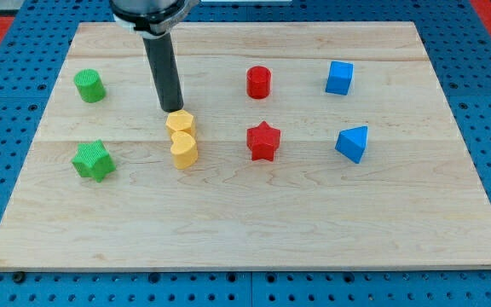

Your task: Point at the red circle

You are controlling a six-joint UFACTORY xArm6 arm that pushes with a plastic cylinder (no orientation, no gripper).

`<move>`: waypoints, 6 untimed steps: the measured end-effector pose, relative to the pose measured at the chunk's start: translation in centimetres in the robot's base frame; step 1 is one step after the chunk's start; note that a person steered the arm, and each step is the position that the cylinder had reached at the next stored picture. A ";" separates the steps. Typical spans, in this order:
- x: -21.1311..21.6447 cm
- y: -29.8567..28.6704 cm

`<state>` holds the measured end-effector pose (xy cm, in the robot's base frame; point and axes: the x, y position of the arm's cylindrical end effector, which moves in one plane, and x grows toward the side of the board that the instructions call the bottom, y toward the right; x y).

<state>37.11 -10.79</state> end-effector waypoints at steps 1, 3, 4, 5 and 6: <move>-4.1 0.3; -7.7 12.2; -6.5 15.5; -3.1 15.2; -2.3 12.9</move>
